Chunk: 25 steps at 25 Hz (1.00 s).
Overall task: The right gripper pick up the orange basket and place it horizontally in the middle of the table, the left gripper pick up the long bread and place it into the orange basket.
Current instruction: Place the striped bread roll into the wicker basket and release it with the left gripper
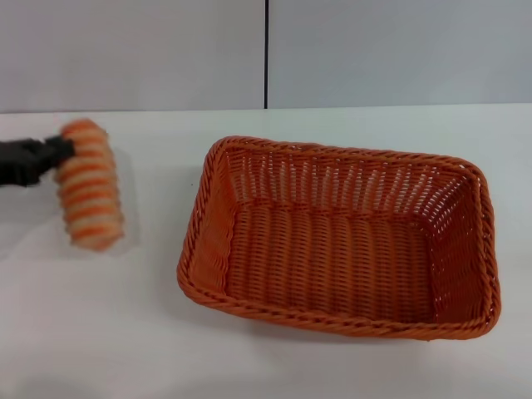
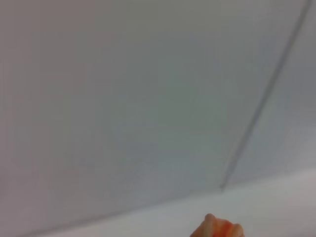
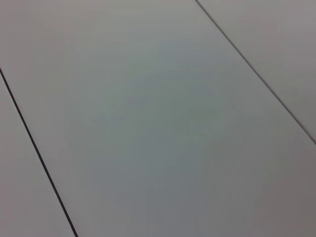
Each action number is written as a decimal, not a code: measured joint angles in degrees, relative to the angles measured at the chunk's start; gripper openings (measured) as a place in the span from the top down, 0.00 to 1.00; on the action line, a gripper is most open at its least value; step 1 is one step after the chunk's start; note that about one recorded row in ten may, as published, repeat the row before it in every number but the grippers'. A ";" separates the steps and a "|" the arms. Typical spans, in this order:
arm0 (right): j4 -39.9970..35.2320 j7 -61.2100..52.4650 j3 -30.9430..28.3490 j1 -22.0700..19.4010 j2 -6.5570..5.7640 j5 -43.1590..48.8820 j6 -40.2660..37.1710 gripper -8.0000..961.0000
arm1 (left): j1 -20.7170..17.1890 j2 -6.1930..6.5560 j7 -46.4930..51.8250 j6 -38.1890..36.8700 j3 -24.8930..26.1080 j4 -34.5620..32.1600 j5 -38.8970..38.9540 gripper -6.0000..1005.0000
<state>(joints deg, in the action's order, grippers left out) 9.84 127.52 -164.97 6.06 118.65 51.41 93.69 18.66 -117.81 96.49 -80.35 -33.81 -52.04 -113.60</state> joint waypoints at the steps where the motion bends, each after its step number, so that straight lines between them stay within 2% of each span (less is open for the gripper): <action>1: 0.01 0.00 0.00 0.00 0.00 0.00 0.00 0.47 | -0.17 -0.01 -0.10 -0.04 0.80 0.00 1.09 0.86; 6: -0.23 0.00 0.00 -0.04 0.00 -0.31 -0.01 0.48 | -1.67 -0.01 -0.68 -1.17 2.83 0.02 9.55 0.87; 11: -0.64 0.00 0.00 -0.04 0.02 -0.96 0.02 0.48 | -1.16 -0.09 -1.27 -7.33 1.77 2.74 18.92 0.88; 12: -0.89 0.00 0.00 0.04 0.03 -0.97 0.02 0.48 | -1.16 -0.09 -1.27 -7.33 1.77 2.74 18.92 0.88; 14: -1.43 0.13 0.00 0.33 0.03 -0.98 0.01 0.48 | 1.79 -0.17 -3.13 -10.97 -2.13 8.66 23.66 0.88; 16: -1.46 0.16 0.00 0.37 0.04 -0.99 0.01 0.48 | 3.82 -0.26 -4.10 -11.62 -4.82 12.27 24.94 0.88; 17: -1.54 0.18 0.00 0.42 0.06 -0.98 0.00 0.48 | 3.82 -0.26 -4.10 -11.62 -4.82 12.27 24.94 0.88; 18: -1.69 0.18 0.00 0.43 0.08 -0.98 0.00 0.48 | 6.32 -0.43 -5.68 -11.74 -8.00 16.25 25.47 0.88; 20: -1.87 0.19 0.00 0.43 0.08 -0.99 0.00 0.48 | 8.63 -0.63 -7.80 -11.35 -10.86 19.72 25.57 0.88; 22: -2.00 0.20 0.00 0.42 0.08 -0.98 0.00 0.47 | 8.63 -0.63 -7.80 -11.35 -10.86 19.72 25.57 0.88; 24: -2.14 0.22 0.00 0.34 0.09 -0.98 0.00 0.48 | 12.56 -0.83 -12.44 -9.17 -16.76 26.36 25.63 0.88; 25: -2.14 0.22 0.00 0.34 0.09 -0.98 0.00 0.48 | 13.06 -0.89 -12.80 -8.44 -17.98 27.32 25.63 0.89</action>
<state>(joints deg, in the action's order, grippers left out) 7.69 127.74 -164.97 6.40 118.74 50.43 93.69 31.72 -118.70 83.69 -88.79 -51.79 -24.73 -87.97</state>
